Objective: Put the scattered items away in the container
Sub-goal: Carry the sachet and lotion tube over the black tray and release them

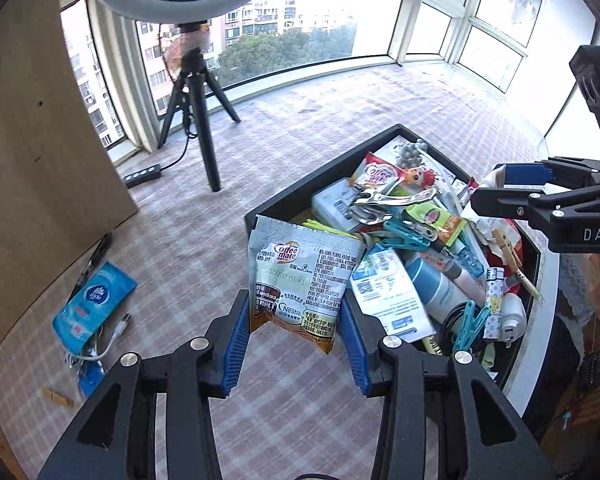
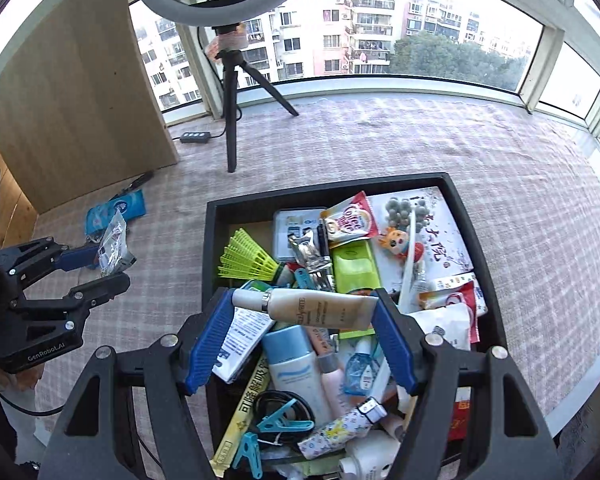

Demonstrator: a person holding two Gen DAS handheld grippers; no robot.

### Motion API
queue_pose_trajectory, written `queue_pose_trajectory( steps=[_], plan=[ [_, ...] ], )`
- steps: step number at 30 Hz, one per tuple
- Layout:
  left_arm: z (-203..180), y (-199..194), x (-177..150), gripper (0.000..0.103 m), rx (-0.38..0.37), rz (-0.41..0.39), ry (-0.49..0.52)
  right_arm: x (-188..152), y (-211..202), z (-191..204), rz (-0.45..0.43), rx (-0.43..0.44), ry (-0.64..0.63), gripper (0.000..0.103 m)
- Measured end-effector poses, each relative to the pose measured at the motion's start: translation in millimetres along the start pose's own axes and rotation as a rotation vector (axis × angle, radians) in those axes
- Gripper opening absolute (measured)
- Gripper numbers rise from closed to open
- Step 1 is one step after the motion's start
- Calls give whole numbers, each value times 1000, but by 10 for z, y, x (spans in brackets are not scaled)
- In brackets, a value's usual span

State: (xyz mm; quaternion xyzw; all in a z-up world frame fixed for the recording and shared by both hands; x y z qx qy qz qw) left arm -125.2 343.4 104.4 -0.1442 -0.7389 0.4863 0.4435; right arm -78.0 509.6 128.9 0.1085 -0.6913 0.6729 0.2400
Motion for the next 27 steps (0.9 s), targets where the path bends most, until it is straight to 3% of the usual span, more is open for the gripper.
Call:
queue_pose_trajectory(
  steps=[12, 14, 15, 16, 20, 27],
  plan=[
    [-839, 297, 342, 42, -79, 10, 84, 64, 57, -669, 4, -68, 117, 69],
    [-889, 313, 381, 59, -82, 0, 80, 66, 49, -746, -10, -66, 141, 69],
    [-896, 332, 390, 78, -86, 4, 71, 69, 59, -790, -4, -74, 158, 71],
    [-899, 333, 396, 79, -94, 3, 67, 69, 76, -837, 10, -78, 181, 74],
    [-854, 343, 389, 79, -69, -3, 62, 61, 108, -930, 36, -47, 236, 74],
    [-636, 262, 292, 78, -44, -13, 21, 91, 54, -794, 5, -40, 210, 74]
  ],
)
Point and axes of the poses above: each gripper's, at about its wrist camera, not at the fingertips, and y roughly the way its jaws point, z to its left, x to its top, the point moved 5 cm from there along y, roughly the way its jaws point, and after that the axes turned 3 degrees about -x, right-handed, at the moved point
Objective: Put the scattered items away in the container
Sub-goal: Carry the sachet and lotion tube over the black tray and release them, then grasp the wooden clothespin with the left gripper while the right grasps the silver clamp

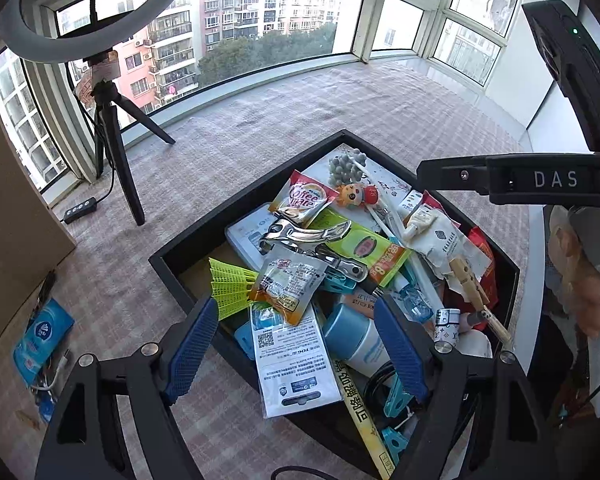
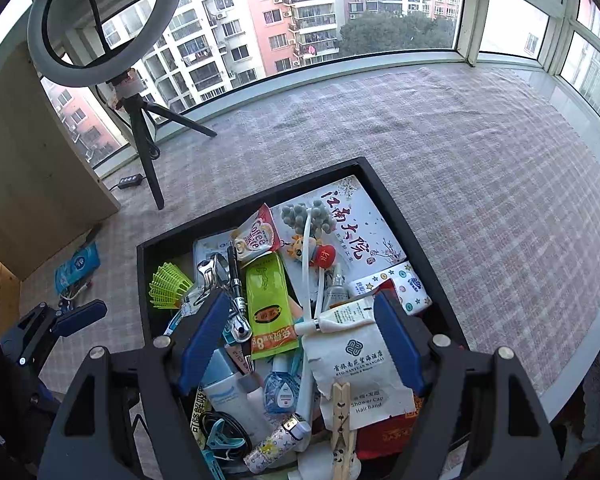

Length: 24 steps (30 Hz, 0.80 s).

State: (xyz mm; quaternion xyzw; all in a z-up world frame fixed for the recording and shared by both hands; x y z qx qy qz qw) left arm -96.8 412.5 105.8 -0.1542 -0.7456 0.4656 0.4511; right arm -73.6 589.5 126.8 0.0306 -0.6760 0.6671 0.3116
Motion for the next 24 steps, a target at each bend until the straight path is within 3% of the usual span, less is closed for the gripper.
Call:
queue_pose_trajectory(
  steps=[11, 24],
  plan=[
    [807, -274, -363, 78, 102, -24, -115, -14, 40, 775, -30, 63, -165, 74],
    [2414, -716, -1362, 77, 338, 14, -318, -528, 188, 2393, 11, 223, -441, 74]
  ],
)
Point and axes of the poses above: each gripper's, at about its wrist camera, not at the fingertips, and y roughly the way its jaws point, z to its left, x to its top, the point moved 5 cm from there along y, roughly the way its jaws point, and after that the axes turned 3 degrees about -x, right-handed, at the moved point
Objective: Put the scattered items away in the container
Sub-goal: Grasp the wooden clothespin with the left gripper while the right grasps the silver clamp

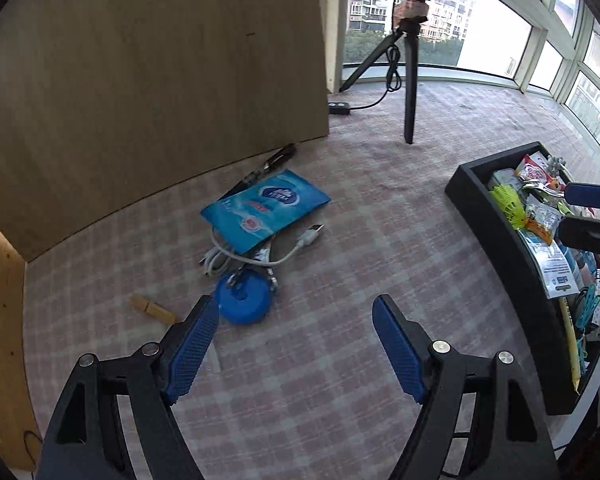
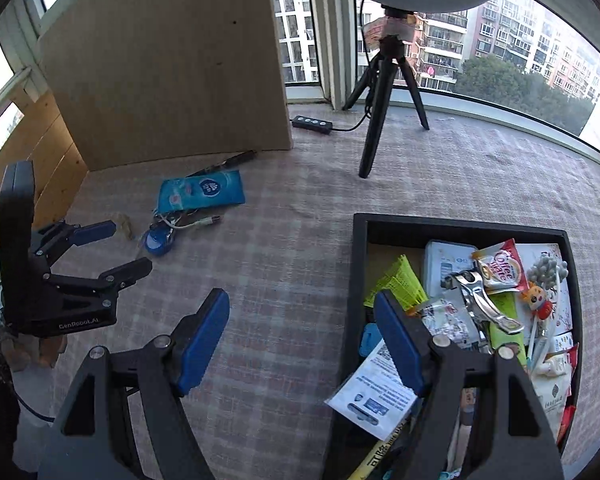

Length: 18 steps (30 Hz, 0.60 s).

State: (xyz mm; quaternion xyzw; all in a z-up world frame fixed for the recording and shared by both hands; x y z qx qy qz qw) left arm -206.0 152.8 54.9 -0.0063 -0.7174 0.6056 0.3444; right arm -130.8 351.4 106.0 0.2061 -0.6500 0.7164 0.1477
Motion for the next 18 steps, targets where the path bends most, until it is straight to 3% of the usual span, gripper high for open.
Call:
queue_pose_trajectory(
  steps=[8, 12, 18],
  plan=[
    [1021, 137, -271, 71, 100, 36, -189, -127, 550, 1071, 45, 83, -144, 71],
    [1195, 250, -354, 69, 87, 54, -228, -37, 850, 1320, 78, 96, -128, 54],
    [1247, 412, -370, 69, 60, 70, -251, 88, 1240, 1402, 146, 141, -25, 41]
  ],
)
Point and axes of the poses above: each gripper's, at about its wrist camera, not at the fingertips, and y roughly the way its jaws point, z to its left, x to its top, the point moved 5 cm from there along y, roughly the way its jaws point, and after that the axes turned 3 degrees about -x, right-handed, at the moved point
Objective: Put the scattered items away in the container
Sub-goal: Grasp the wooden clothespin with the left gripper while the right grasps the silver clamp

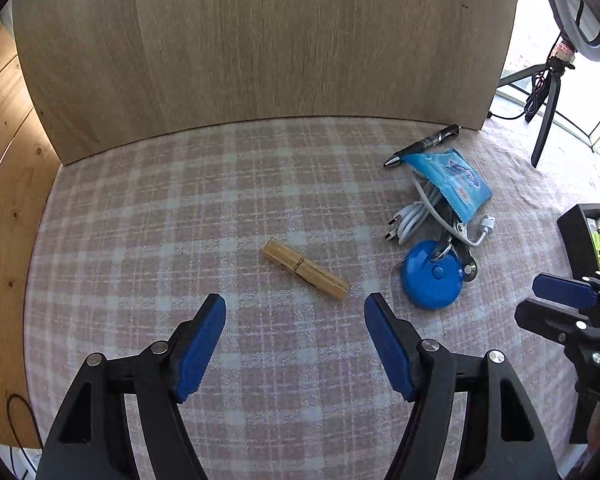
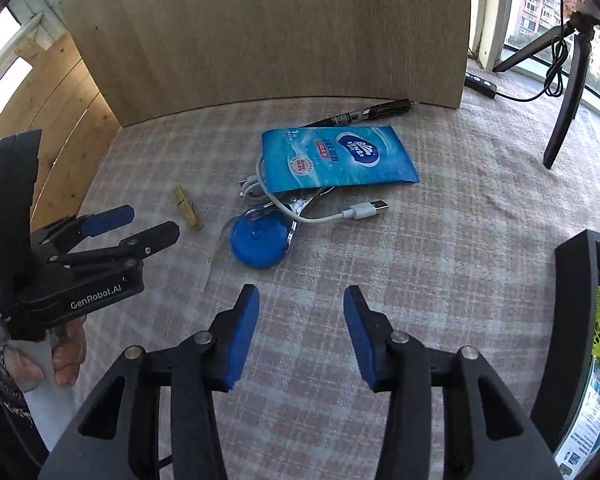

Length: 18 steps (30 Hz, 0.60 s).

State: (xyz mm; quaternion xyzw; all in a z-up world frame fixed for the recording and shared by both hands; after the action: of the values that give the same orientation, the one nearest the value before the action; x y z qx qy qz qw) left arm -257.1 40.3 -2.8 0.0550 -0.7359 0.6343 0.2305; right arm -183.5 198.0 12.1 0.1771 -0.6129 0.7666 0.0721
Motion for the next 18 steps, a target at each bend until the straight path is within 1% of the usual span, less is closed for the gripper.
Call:
queue_pose_trajectory(
  steps=[1, 5, 9, 13, 18],
  plan=[
    [3, 18, 8, 69, -3, 1, -2, 27, 46, -12, 2, -4, 13, 41],
    [-1, 57, 20, 69, -19, 2, -8, 116, 203, -49, 27, 28, 69, 38],
    [0, 107, 36, 69, -17, 5, -10, 204, 325, -37, 37, 17, 79, 38],
    [28, 199, 73, 69, -20, 26, -33, 278, 436, -33, 50, 1, 90, 34],
    [63, 276, 67, 67, -37, 53, -73, 331, 528, -39, 55, 0, 92, 34]
  ],
)
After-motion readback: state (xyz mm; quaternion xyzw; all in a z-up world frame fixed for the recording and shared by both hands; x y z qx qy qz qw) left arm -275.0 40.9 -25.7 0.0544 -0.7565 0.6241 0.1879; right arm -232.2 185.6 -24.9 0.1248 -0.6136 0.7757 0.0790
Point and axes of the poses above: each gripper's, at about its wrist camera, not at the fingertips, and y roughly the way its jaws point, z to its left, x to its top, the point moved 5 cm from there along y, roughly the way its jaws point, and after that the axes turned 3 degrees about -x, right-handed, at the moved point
